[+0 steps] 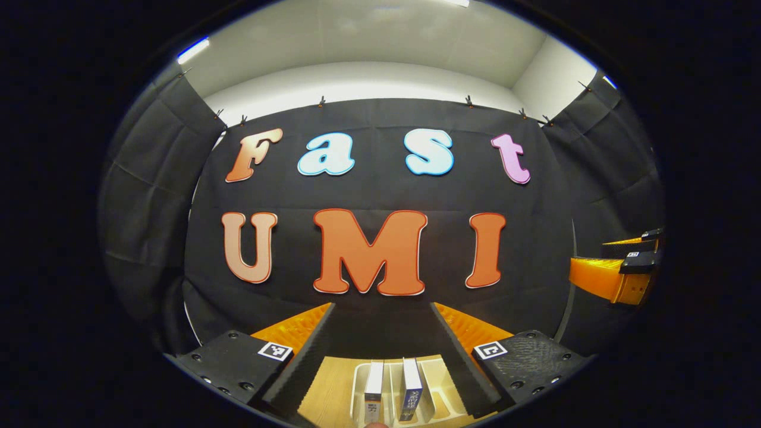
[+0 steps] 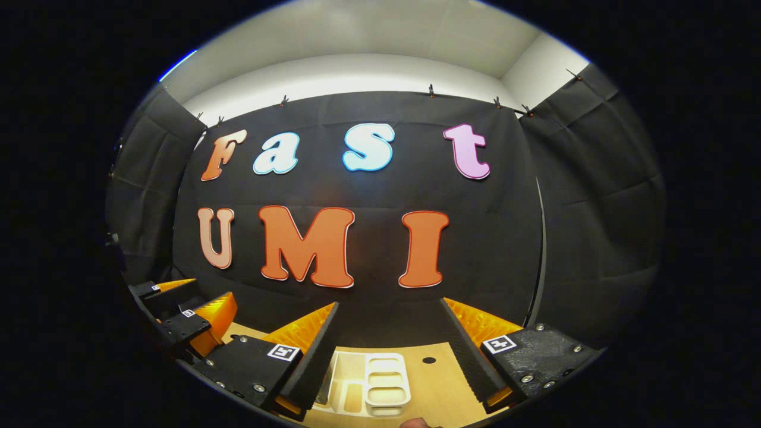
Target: Open the schoolbag, grab two books from the bookshelf and put them into the schoolbag.
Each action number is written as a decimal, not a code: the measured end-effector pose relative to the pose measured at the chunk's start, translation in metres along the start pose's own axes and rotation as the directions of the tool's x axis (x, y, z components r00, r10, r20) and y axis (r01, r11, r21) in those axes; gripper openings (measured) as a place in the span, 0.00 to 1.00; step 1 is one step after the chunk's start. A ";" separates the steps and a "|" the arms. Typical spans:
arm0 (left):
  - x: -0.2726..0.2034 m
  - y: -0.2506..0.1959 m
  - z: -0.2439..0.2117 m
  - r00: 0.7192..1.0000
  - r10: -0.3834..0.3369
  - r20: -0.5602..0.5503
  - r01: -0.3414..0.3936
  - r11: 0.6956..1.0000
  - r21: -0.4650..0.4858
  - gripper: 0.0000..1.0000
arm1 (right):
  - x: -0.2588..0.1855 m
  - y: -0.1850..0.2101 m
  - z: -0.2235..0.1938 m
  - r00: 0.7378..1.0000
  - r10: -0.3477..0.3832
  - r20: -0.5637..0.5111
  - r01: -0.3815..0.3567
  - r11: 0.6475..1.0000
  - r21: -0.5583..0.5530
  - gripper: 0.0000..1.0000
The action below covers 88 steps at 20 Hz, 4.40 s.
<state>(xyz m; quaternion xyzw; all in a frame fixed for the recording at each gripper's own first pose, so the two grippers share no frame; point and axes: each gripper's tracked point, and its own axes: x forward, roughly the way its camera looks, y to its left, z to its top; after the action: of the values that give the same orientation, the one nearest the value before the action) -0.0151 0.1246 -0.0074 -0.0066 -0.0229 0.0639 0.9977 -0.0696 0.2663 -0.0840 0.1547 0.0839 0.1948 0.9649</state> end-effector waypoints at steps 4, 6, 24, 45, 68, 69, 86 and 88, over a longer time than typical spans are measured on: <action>0.008 0.030 0.002 1.000 -0.001 0.024 0.002 1.000 -0.006 0.95 | 0.008 0.016 -0.009 0.999 -0.040 -0.009 0.039 0.999 -0.021 0.96; 0.013 0.040 0.001 0.999 -0.021 0.031 0.021 1.000 -0.006 0.95 | 0.009 0.026 -0.014 0.999 -0.046 -0.018 0.046 0.999 -0.024 0.96; -0.002 0.090 -0.065 0.984 0.130 -0.121 -0.096 0.963 0.252 0.96 | 0.049 0.027 -0.054 0.997 0.046 -0.066 -0.050 0.997 -0.060 0.96; -0.187 0.163 -0.358 0.675 0.356 -0.647 0.308 0.660 0.685 0.97 | 0.099 0.039 -0.126 0.979 0.089 -0.185 -0.107 0.990 -0.087 0.96; -0.117 0.262 -0.362 0.527 0.479 -0.702 0.360 0.623 0.694 0.39 | 0.107 -0.031 -0.127 0.985 0.010 -0.169 -0.022 0.997 -0.067 0.96; -0.114 0.263 -0.362 0.504 0.467 -0.726 0.361 0.650 0.669 0.39 | 0.107 -0.038 -0.128 0.985 -0.001 -0.170 -0.010 0.998 -0.064 0.96; -0.081 0.286 -0.292 0.281 0.103 -0.954 0.506 0.829 0.238 0.05 | 0.060 0.031 -0.147 0.934 0.042 -0.356 -0.089 0.989 -0.117 0.96; -0.078 0.293 -0.286 0.246 0.028 -0.969 0.548 0.820 0.163 0.05 | 0.049 0.065 -0.151 0.907 0.052 -0.419 -0.099 0.991 -0.090 0.96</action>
<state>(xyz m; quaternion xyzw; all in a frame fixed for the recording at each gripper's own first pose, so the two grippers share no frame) -0.1164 0.4026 -0.3016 0.2053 0.5851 -0.1231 0.7749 -0.0811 0.3832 -0.2091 0.0600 0.2703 0.2646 0.9237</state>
